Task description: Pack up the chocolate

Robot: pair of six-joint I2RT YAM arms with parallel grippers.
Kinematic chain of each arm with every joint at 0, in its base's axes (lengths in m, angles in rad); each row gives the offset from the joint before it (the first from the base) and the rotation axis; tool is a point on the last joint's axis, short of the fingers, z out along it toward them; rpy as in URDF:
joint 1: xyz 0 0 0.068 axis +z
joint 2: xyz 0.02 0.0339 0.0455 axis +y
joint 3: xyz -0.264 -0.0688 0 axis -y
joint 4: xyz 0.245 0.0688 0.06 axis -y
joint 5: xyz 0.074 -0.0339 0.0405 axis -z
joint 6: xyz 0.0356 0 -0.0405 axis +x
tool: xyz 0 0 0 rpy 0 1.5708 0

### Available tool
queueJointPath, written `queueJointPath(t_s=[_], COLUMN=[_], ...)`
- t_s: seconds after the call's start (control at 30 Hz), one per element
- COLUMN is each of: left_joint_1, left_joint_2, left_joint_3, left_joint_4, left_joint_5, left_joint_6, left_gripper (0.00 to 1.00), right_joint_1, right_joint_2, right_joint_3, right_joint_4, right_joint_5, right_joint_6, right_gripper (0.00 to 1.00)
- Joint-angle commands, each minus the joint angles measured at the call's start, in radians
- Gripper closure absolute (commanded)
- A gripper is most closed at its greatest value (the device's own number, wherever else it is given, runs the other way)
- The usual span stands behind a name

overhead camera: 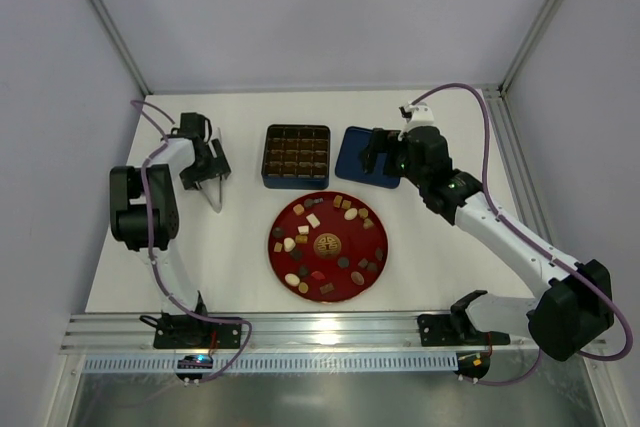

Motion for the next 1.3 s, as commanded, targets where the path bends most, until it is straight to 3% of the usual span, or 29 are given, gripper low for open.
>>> queueJointPath(t_s=[0.0, 0.23, 0.37, 0.53, 0.67, 0.73, 1.27], left_joint_1=[0.000, -0.017, -0.030, -0.059, -0.062, -0.063, -0.065], left_joint_2=[-0.021, -0.001, 0.018, 0.032, -0.008, -0.042, -0.286], left_joint_3=[-0.052, -0.038, -0.029, -0.030, -0.012, 0.015, 0.072], left_joint_4=[-0.028, -0.034, -0.036, -0.036, -0.065, -0.089, -0.307], left_joint_5=[0.038, 0.011, -0.003, -0.014, -0.032, -0.046, -0.075], left_joint_6=[0.015, 0.024, 0.024, 0.008, -0.001, -0.004, -0.030], left_gripper=[0.17, 0.21, 0.32, 0.37, 0.53, 0.55, 0.53], right_joint_1=[0.000, 0.000, 0.000, 0.000, -0.001, 0.000, 0.000], right_joint_2=[-0.025, -0.034, -0.037, -0.042, -0.046, -0.049, -0.039], right_joint_3=[-0.001, -0.012, -0.016, -0.028, -0.027, -0.030, -0.019], right_joint_4=[0.043, 0.052, 0.047, 0.060, 0.060, 0.066, 0.078], right_joint_5=[-0.016, -0.030, -0.024, -0.028, -0.031, -0.028, -0.047], right_joint_6=[0.006, 0.013, 0.016, 0.022, 0.021, 0.021, 0.030], right_gripper=[0.00, 0.00, 0.00, 0.00, 0.00, 0.00, 0.00])
